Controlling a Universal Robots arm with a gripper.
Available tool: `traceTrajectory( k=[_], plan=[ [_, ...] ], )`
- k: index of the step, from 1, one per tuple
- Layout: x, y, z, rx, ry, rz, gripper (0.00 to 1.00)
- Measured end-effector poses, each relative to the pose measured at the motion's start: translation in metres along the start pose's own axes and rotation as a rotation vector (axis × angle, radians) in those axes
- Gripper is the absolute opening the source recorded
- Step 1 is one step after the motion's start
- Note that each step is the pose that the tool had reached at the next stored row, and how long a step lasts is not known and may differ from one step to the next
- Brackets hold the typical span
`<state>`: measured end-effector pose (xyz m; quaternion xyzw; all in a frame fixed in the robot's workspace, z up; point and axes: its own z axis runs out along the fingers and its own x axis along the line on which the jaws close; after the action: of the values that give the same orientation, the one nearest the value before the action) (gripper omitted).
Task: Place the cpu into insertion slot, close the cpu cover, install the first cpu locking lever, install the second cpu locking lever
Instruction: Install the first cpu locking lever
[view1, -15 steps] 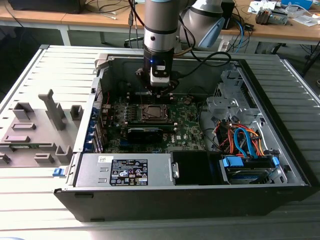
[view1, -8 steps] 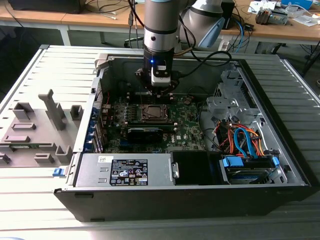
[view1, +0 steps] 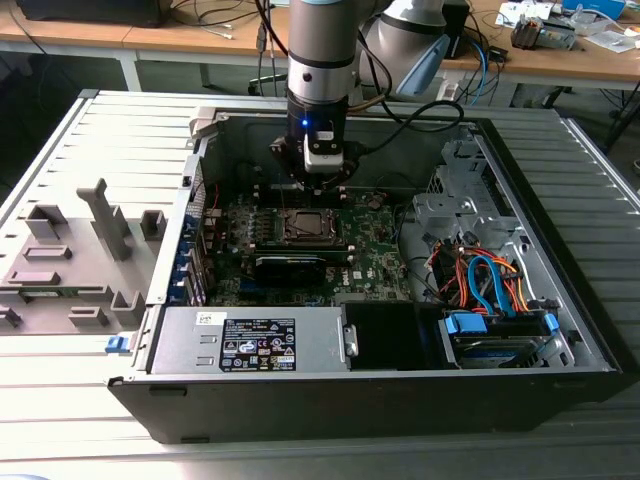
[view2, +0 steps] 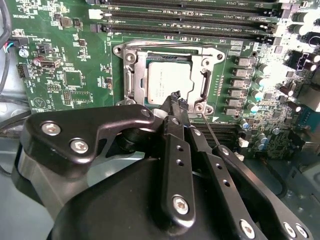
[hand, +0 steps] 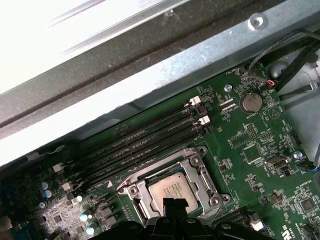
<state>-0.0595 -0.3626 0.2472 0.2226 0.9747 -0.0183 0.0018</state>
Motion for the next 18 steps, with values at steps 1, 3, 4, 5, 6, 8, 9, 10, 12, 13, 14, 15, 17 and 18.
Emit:
traceTrajectory(
  k=[1, 3, 4, 5, 6, 8, 9, 10, 12, 13, 14, 15, 17, 18],
  plan=[
    [0.0, 0.0, 0.0, 0.0, -0.0001, -0.003, 0.11],
    [0.0, 0.0, 0.0, -0.0001, -0.0002, -0.007, 0.11],
    [0.0, 0.0, 0.0, -0.0001, -0.0004, -0.01, 0.11],
    [0.0, 0.0, 0.0, -0.0002, -0.0004, -0.012, 0.11],
    [0.0, 0.0, 0.0, -0.0002, -0.0006, -0.016, 0.11],
    [0.0, 0.0, 0.0, -0.0003, -0.0007, -0.022, 0.11],
    [0.0, 0.0, 0.0, -0.0003, -0.0009, -0.024, 0.11],
    [0.0, 0.0, 0.0, -0.0004, -0.001, -0.029, 0.11],
    [0.0, 0.0, 0.0, -0.0005, -0.0014, -0.04, 0.11],
    [0.0, 0.0, 0.0, -0.0005, -0.0015, -0.043, 0.11],
    [0.0, 0.0, 0.0, -0.0006, -0.0015, -0.045, 0.11],
    [0.0, 0.0, 0.0, -0.0006, -0.0017, -0.048, 0.11],
    [0.0, 0.0, 0.0, -0.0007, -0.0019, -0.053, 0.11],
    [0.0, 0.0, 0.0, -0.0007, -0.0019, -0.055, 0.11]
  ],
)
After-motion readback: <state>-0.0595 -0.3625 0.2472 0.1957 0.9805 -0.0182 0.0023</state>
